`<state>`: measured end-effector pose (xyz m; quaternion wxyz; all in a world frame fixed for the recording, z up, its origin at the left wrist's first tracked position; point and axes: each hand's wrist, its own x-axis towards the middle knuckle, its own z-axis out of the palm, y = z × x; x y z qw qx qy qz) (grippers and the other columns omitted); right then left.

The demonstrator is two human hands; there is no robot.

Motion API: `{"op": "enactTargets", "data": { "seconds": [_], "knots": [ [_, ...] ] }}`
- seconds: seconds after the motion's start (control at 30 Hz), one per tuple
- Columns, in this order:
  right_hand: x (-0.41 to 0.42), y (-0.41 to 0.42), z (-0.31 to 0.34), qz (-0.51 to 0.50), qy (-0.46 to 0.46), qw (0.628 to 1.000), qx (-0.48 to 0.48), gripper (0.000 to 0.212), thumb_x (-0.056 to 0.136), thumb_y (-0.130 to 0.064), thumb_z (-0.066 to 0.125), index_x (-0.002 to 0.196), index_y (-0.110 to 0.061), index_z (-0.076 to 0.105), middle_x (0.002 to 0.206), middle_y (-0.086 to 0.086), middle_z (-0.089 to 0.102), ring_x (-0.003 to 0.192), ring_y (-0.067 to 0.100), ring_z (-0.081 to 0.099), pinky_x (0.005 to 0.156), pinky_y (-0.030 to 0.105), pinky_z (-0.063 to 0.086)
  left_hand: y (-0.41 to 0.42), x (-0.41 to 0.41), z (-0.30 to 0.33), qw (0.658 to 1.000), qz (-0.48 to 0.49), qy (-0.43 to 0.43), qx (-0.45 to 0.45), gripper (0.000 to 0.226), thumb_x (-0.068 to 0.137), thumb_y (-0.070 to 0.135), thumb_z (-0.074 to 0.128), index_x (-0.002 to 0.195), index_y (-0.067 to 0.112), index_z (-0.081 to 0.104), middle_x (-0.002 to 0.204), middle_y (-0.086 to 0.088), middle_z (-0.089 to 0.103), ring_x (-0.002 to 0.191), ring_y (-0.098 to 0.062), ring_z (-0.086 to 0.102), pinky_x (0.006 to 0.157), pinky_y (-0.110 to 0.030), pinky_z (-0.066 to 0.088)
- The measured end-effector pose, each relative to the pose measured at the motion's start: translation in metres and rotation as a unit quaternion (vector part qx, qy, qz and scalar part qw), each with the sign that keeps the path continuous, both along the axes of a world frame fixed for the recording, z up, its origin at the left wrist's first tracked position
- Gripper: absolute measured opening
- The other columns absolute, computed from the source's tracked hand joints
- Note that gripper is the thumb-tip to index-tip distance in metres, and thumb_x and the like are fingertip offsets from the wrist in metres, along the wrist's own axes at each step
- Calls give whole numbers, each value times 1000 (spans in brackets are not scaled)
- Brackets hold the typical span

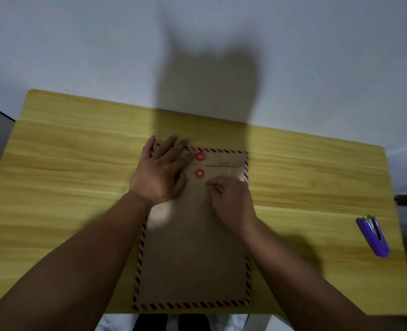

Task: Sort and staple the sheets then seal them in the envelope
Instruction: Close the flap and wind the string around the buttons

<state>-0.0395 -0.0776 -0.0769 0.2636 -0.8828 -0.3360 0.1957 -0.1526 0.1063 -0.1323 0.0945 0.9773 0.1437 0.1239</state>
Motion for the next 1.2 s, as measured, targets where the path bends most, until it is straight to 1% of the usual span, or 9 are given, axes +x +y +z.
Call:
{"op": "enactTargets", "data": {
  "seconds": [0.17, 0.3, 0.4, 0.6, 0.77, 0.83, 1.0, 1.13, 1.2],
  "knots": [
    [-4, 9, 5, -17, 14, 1000, -22, 24, 93, -13, 61, 104, -15, 82, 106, -2, 79, 99, 14, 71, 87, 20, 49, 1, 0, -3, 999, 21, -41, -10, 51, 90, 43, 59, 134, 20, 68, 157, -3, 53, 150, -27, 43, 120, -66, 24],
    [-3, 21, 3, 0, 29, 999, -44, 20, 91, -15, 64, 95, -14, 83, 100, 0, 80, 98, 19, 70, 94, 34, 53, 2, 0, -3, 999, 29, -30, -18, 50, 90, 46, 55, 131, 24, 70, 157, -1, 53, 150, -25, 44, 122, -64, 24],
    [4, 30, -2, 37, 6, 996, -86, 22, 92, -17, 61, 91, -12, 83, 98, 5, 79, 96, 23, 70, 91, 37, 53, 1, 0, -2, 999, 27, -30, -21, 51, 90, 46, 51, 132, 24, 69, 157, -1, 53, 150, -24, 44, 122, -64, 25],
    [15, 55, 7, 156, -43, 976, -148, 22, 91, -16, 59, 80, -12, 77, 85, 8, 74, 82, 26, 68, 66, 27, 38, 6, -1, -5, 998, 11, -28, -52, 50, 92, 31, 45, 137, 23, 66, 159, -2, 50, 151, -24, 42, 123, -64, 22],
    [24, 85, 22, 269, -130, 938, -175, 27, 98, -25, 49, 111, -23, 73, 104, 6, 73, 95, 30, 68, 68, 34, 44, 7, -1, -4, 998, 2, -26, -64, 52, 93, 30, 42, 141, 24, 62, 160, -1, 49, 152, -24, 41, 124, -64, 21],
    [29, 91, 28, 297, -147, 927, -179, 28, 100, -29, 47, 117, -28, 69, 109, 6, 73, 99, 32, 68, 69, 36, 44, 7, -1, -4, 997, 2, -31, -65, 51, 94, 29, 44, 142, 24, 60, 160, 0, 50, 152, -24, 41, 123, -65, 22],
    [57, 78, 32, 231, -126, 942, -208, 20, 97, -34, 55, 104, -29, 73, 107, 1, 74, 102, 27, 67, 71, 33, 45, 7, -2, -3, 997, 1, -25, -66, 51, 93, 29, 46, 140, 24, 63, 160, -1, 49, 153, -24, 40, 124, -64, 20],
    [88, 65, 38, 153, -72, 964, -204, 15, 92, -35, 67, 94, -25, 78, 94, -2, 75, 91, 23, 69, 72, 33, 54, 7, -2, -3, 997, -2, -25, -70, 50, 92, 28, 49, 140, 24, 65, 161, -1, 48, 153, -23, 38, 124, -64, 19],
    [100, 68, 38, 147, -79, 959, -231, 14, 90, -32, 67, 90, -24, 78, 91, -3, 74, 90, 23, 68, 71, 34, 56, 7, -2, -3, 997, -4, -19, -80, 51, 92, 29, 48, 140, 25, 65, 162, -1, 47, 154, -22, 37, 125, -63, 17]
  ]
}}
